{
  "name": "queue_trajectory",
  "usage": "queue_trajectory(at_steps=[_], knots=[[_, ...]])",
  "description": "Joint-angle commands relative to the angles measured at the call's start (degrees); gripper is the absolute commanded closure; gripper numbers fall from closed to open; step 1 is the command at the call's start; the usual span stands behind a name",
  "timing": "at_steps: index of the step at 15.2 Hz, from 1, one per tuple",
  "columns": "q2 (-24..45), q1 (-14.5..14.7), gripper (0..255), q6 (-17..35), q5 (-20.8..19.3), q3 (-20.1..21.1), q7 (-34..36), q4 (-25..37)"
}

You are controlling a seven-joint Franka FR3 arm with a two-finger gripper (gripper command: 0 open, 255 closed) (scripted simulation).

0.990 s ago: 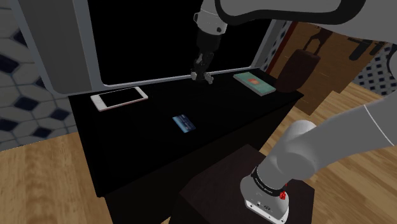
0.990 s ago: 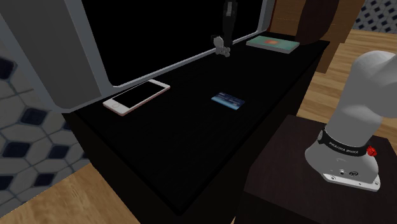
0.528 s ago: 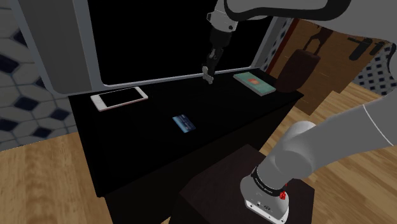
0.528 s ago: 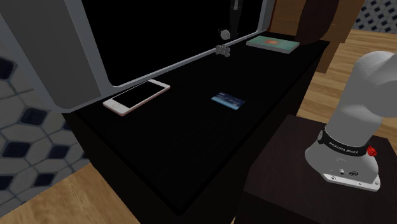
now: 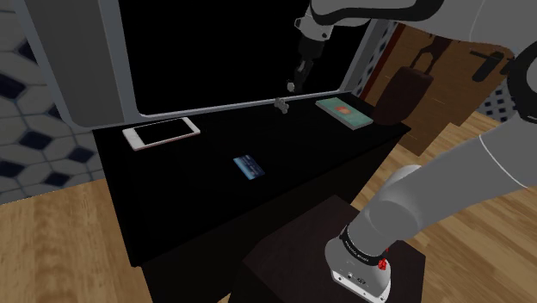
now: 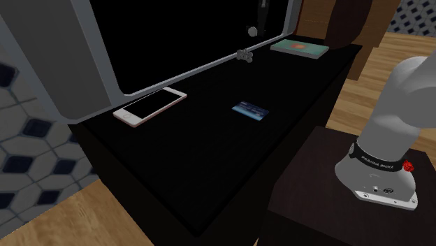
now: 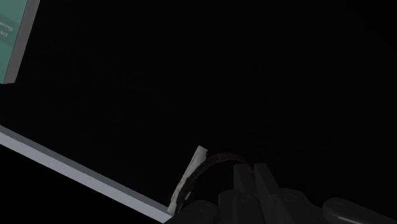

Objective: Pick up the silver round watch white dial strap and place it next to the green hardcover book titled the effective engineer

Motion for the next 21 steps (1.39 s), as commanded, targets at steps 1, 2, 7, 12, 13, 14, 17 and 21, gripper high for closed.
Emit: queue_trajectory(at_steps=[1,2,7,12,13,14,17,21], knots=[[1.37,-0.87,255,0.14,-0.35,-1.76,-2.63,1.4],[2.39,-1.31,255,0.24,-0.44,-2.71,-4.01,2.41],[8.31,-3.48,255,0.54,-0.08,-7.27,-10.99,8.47],[11.9,-4.73,255,2.0,0.65,-9.49,-14.62,10.72],[11.91,-4.74,255,2.77,0.64,-9.51,-14.59,9.97],[11.94,-4.76,255,3.54,0.63,-9.53,-14.56,9.22],[12.09,-4.8,255,5.84,0.61,-9.61,-14.49,7.07],[12.48,-4.86,255,8.9,0.63,-9.72,-14.43,4.38]])
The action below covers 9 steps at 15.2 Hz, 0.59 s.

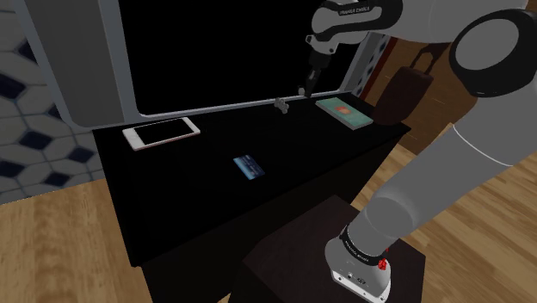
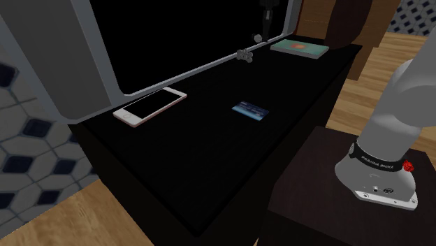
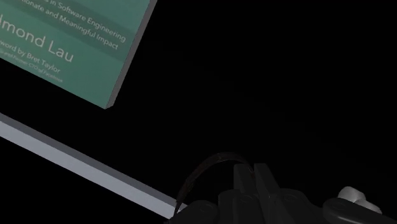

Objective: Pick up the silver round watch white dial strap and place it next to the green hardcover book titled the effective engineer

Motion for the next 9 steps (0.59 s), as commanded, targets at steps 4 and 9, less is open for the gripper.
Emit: queue_trajectory(at_steps=[4,9], knots=[[0.78,-0.07,255,3.84,0.1,-0.16,0.01,-3.06],[1.35,-0.13,255,6.13,0.2,-0.25,-0.02,-4.8]])
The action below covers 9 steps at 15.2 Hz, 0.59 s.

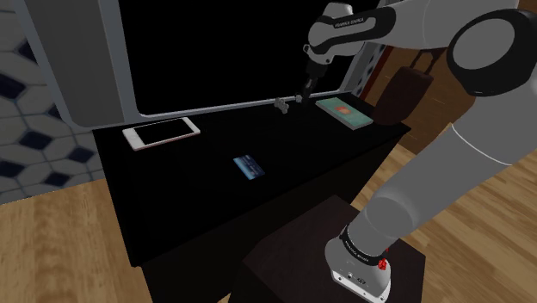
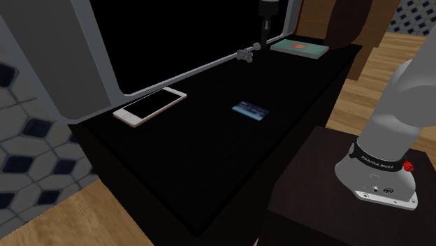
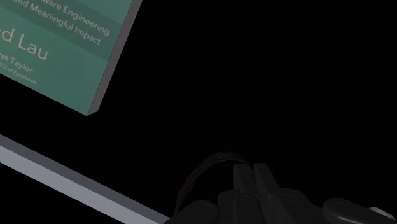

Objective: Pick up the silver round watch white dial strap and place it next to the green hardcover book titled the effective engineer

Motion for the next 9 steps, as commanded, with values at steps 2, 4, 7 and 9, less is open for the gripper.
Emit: queue_trajectory(at_steps=[2,4,7,9], knots=[[0.78,0.02,255,0.09,0.06,-0.01,0.1,-0.24],[0.78,0.02,255,0.09,0.06,-0.01,0.1,-0.24],[0.78,0.02,0,0.09,0.06,-0.01,0.1,-0.25],[0.78,0.02,0,0.09,0.06,-0.01,0.1,-0.25]])
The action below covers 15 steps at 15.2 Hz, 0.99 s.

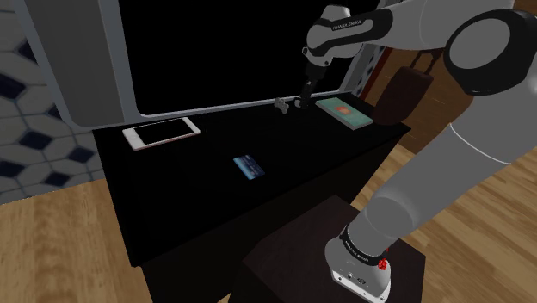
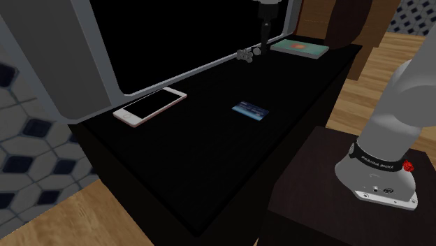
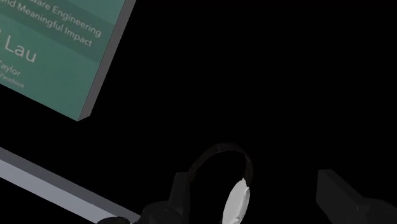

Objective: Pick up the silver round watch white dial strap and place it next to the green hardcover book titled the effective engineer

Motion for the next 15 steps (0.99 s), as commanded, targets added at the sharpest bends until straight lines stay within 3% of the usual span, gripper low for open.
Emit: queue_trajectory(at_steps=[1,3,7,15], knots=[[0.0,0.0,0,0.0,0.0,0.0,0.0,0.0],[0.0,0.0,0,0.0,0.0,0.0,0.0,0.0],[-1.71,0.23,0,-7.22,-0.27,0.45,0.27,5.55],[-1.71,0.23,0,-7.22,-0.27,0.45,0.27,5.55]])
